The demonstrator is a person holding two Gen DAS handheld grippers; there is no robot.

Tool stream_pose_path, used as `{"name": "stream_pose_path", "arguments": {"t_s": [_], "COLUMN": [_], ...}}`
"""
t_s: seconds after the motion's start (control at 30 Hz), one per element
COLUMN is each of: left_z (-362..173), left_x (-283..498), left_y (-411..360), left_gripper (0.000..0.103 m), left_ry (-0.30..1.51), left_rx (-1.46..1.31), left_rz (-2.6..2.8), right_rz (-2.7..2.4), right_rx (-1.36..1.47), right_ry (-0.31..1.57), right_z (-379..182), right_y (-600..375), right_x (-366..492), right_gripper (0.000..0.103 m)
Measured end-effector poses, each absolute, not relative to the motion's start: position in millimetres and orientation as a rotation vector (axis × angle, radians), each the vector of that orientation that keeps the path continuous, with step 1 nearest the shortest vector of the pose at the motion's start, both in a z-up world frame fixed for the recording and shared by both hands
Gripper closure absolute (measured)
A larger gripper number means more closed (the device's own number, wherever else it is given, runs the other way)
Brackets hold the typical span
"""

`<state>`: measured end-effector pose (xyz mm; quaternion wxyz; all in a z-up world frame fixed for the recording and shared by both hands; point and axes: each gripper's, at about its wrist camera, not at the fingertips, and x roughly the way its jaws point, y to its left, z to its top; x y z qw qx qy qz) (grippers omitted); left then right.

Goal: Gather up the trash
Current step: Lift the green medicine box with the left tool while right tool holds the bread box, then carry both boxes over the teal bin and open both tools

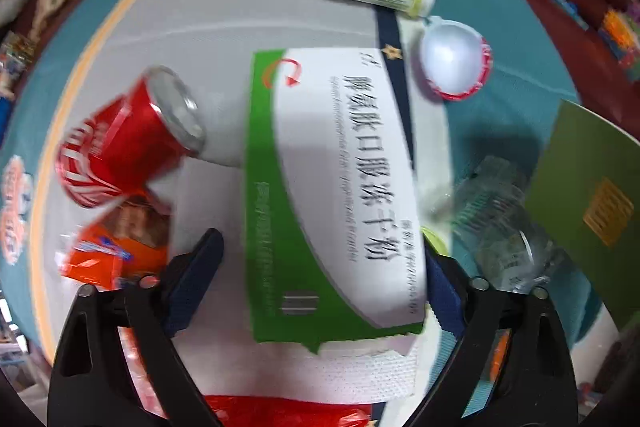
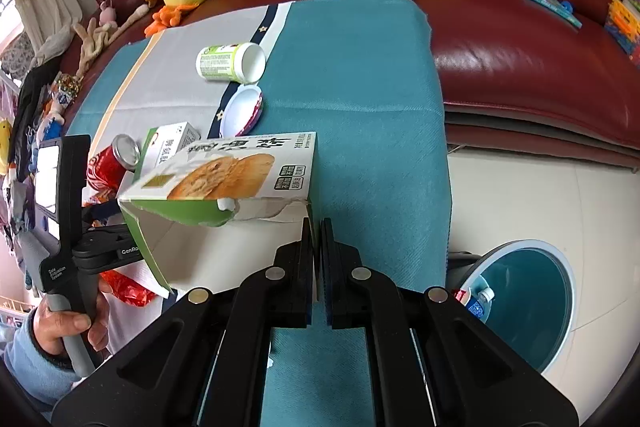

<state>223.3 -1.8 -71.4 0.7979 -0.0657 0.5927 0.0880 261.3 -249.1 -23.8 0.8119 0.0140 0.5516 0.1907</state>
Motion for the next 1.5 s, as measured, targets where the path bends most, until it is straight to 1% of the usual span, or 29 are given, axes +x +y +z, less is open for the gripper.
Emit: {"name": "stream_pose_path", "arguments": {"t_s": [0.1, 0.33, 0.77, 1.2, 1.37, 1.5], "left_z": [-63, -25, 22, 36, 32, 20], "left_x": [217, 190, 167, 157, 158, 160], "left_y": [-4, -13, -44, -142, -192, -241], "left_gripper": [0.03, 0.03, 0.03, 0.03, 0.03, 0.03], "left_ry": [1.226, 1.116, 1.022, 1.001, 1.011, 1.04], "left_rx": [-0.131, -0.072, -0.067, 0.078, 0.152, 0.224], "left_rz": [0.162, 0.117, -0.011, -0.189, -0.281, -0.383], "right_rz": [0.394, 0.376, 0.336, 0.224, 0.162, 0.069], "right_rx": [0.031, 0.019, 0.055, 0.175, 0.226, 0.27], "right_ry": [1.179, 1.157, 1.097, 1.059, 1.049, 1.061], "right_z": [-25, -19, 5, 13, 10, -3], "right_y": [-253, -261, -302, -396, -440, -489], "right_x": [261, 251, 224, 194, 177, 163], "right_gripper": [0.099, 0.099, 0.099, 0.099, 0.099, 0.099]}}
